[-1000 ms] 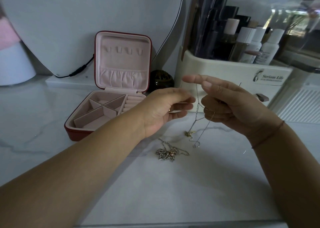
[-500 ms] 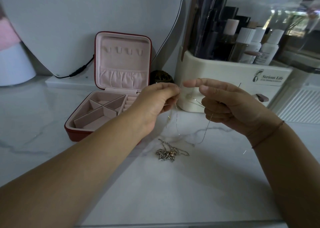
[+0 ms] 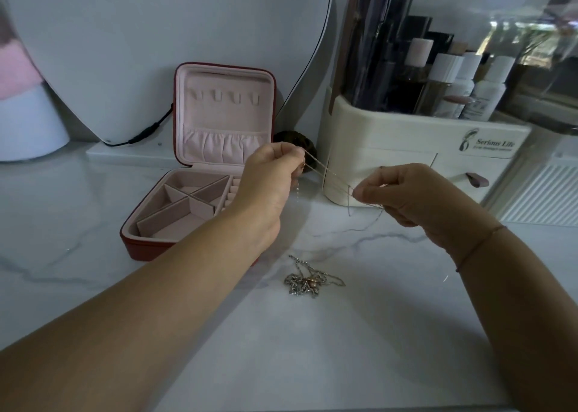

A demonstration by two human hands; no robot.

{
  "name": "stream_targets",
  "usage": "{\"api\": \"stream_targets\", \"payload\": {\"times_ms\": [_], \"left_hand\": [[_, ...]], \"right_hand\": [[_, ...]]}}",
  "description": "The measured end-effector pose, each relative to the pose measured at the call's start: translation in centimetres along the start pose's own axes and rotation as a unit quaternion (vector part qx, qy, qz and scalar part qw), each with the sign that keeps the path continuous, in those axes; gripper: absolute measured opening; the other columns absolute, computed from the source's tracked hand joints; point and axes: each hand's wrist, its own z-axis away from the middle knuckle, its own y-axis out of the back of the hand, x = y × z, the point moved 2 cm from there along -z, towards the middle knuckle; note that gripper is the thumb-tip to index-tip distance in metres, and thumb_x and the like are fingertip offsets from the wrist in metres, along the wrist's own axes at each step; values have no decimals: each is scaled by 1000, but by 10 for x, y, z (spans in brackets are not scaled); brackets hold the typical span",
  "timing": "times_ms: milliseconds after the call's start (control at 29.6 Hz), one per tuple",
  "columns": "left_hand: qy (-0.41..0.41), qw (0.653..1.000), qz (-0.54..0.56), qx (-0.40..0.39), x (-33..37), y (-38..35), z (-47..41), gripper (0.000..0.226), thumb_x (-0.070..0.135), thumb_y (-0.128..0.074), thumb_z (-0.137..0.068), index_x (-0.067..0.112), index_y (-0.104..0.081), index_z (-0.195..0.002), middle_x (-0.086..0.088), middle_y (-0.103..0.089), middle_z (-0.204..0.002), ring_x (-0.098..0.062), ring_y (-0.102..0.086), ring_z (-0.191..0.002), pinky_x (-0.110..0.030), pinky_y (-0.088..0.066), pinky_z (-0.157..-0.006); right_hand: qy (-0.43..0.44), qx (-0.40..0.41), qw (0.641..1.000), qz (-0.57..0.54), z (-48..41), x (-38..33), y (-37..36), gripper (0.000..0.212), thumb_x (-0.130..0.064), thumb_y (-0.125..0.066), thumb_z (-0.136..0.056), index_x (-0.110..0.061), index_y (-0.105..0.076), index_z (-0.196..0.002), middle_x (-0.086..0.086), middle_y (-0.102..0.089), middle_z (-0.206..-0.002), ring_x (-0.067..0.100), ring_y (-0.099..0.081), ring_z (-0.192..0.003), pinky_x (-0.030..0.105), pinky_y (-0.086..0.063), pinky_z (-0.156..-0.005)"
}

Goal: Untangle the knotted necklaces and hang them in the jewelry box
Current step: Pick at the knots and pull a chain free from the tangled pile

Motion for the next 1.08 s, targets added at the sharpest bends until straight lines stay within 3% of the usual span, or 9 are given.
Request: {"api": "stream_targets", "payload": {"times_ms": [101,169,270,439,608,811,980,1081], "left_hand": [[42,998,-8,-49,0,-1,-1,17,12,-54,-91,14,-62,-75,-3,-63,-76,-16,-57,-78,-30,-44,-76],[85,991,-3,-102,-1,-3,3,18,13,-53,-89,14,-61,-72,-3,-64,-77,-14,-59,-77,-30,-45,-76],[116,976,-43,-180,-3,-7,9,15,13,-53,-87,11,-61,-74,-5,-63,-83,-12,-59,-76,-27,-45,-74],[127,946,-121,-274,-8,-13,17,9,11,-58,-87,7,-65,-86,-4,-67,-83,-9,-62,-75,-25,-49,-73],[132,945,-90,-285,-10,-12,15,2,11,-66,-83,12,-65,-84,0,-67,-79,-9,-63,-76,-23,-50,-74],[122,955,-38,-266,-9,-11,11,22,22,-73,-66,12,-68,-84,2,-68,-76,-9,-63,-76,-22,-52,-76],[127,942,169,-262,-2,-11,8,10,19,-65,-69,12,-72,-71,-2,-69,-78,-13,-65,-79,-30,-52,-88],[126,925,246,-262,2,-9,3,17,20,-63,-74,9,-75,-69,-6,-72,-82,-16,-70,-83,-32,-52,-89]], "right_hand": [[39,119,992,0,-1,-4,5,12,-15,-66,-85,-10,-68,-74,-11,-42,-34,2,-31,-31,15,-27,-37],[61,180,976,-106,0,-6,11,16,-12,-60,-88,-12,-64,-73,-12,-41,-36,4,-30,-34,19,-25,-39],[91,233,936,-247,3,-8,19,20,-9,-52,-92,-15,-55,-73,-11,-38,-41,7,-28,-38,21,-24,-39],[139,293,879,-350,3,-5,28,21,-10,-49,-94,-19,-52,-75,-7,-36,-46,10,-27,-42,22,-24,-41],[131,357,846,-373,2,0,32,19,-9,-46,-95,-18,-49,-78,-6,-37,-46,9,-28,-40,20,-25,-38],[75,407,827,-381,2,5,38,19,-9,-46,-94,-17,-50,-76,-8,-37,-43,7,-29,-38,20,-24,-37],[68,413,833,-362,0,8,38,9,-13,-54,-92,-16,-56,-83,-10,-39,-44,6,-30,-38,20,-26,-38],[67,410,845,-336,1,7,39,7,-16,-59,-91,-15,-60,-84,-11,-41,-42,6,-32,-38,20,-28,-39]]}}
